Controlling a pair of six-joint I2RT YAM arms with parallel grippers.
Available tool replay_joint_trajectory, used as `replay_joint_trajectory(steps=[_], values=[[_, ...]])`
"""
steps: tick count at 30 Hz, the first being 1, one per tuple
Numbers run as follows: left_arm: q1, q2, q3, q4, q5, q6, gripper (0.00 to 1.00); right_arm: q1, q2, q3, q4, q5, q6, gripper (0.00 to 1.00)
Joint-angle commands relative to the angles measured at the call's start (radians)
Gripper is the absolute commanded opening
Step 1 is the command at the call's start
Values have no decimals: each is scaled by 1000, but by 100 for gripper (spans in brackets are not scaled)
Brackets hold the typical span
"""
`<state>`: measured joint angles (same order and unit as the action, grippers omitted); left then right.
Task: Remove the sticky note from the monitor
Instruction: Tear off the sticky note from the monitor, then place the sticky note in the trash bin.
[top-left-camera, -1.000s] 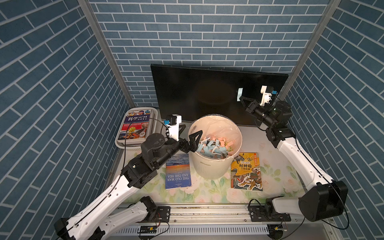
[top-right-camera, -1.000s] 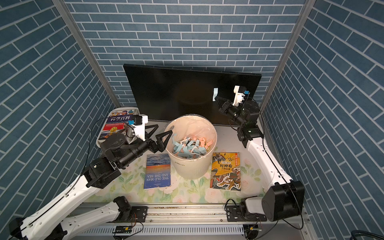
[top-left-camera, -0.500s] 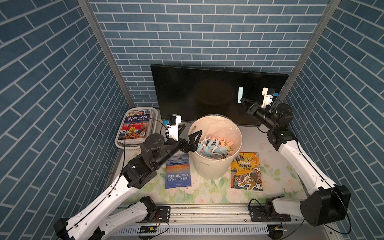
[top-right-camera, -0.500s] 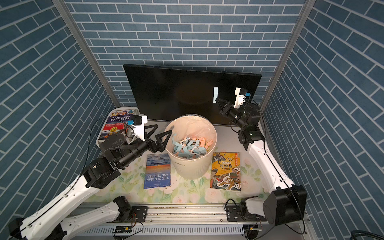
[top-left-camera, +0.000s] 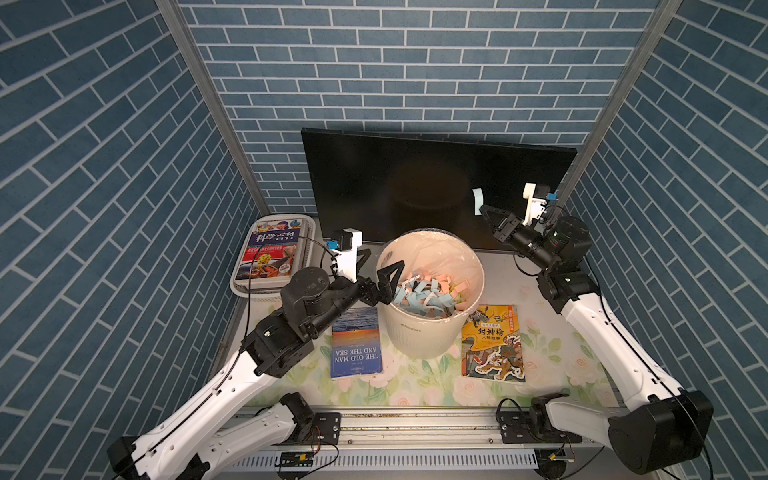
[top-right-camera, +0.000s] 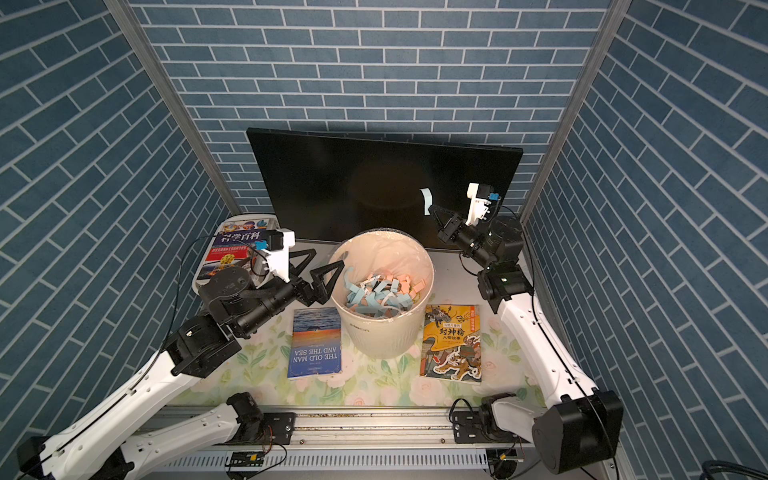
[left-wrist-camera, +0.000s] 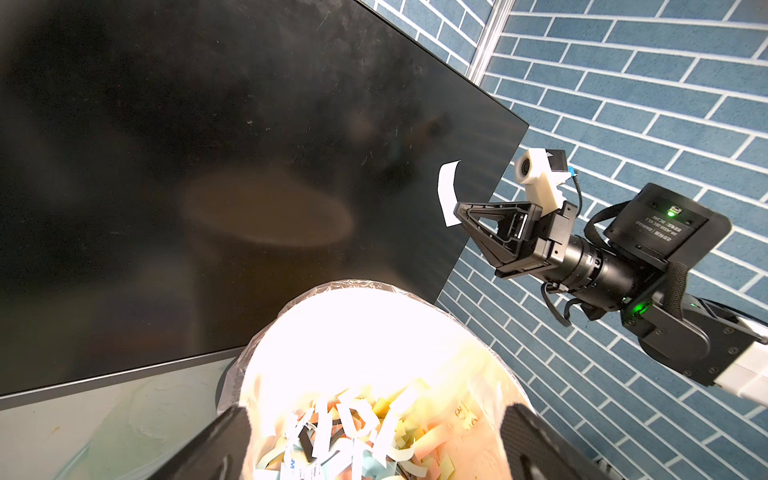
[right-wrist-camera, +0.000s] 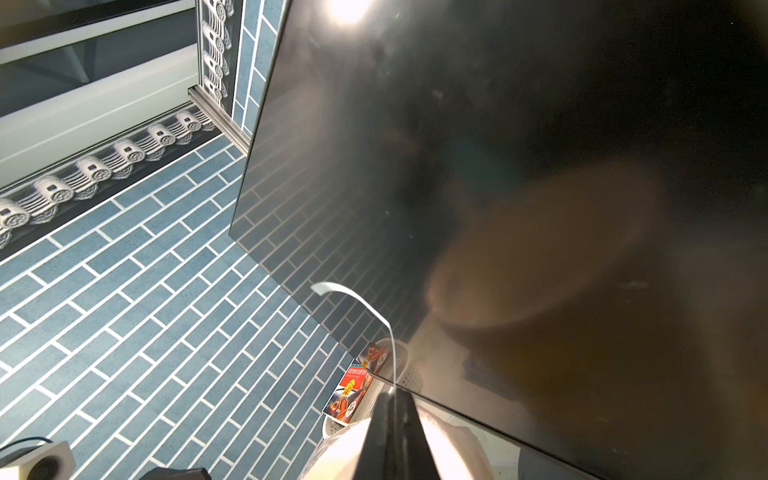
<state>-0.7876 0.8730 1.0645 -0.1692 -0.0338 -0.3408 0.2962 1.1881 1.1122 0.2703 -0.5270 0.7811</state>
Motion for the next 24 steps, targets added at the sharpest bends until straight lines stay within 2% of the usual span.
replay_joint_trajectory(steps=[1,7,14,24], values=[[5,-14,-10,-9,-6,6,100,34,-47,-2,-75,9,-109,0],[5,-15,-11,-6,-5,3,100,109,-74,7,-191,48,-212,0],[5,-23,-23,1,-2,-3,100,248,-69,38,-345,149,-351,0],[5,-28,-29,2,-2,-10,100,412,-36,52,-459,305,-451,0]])
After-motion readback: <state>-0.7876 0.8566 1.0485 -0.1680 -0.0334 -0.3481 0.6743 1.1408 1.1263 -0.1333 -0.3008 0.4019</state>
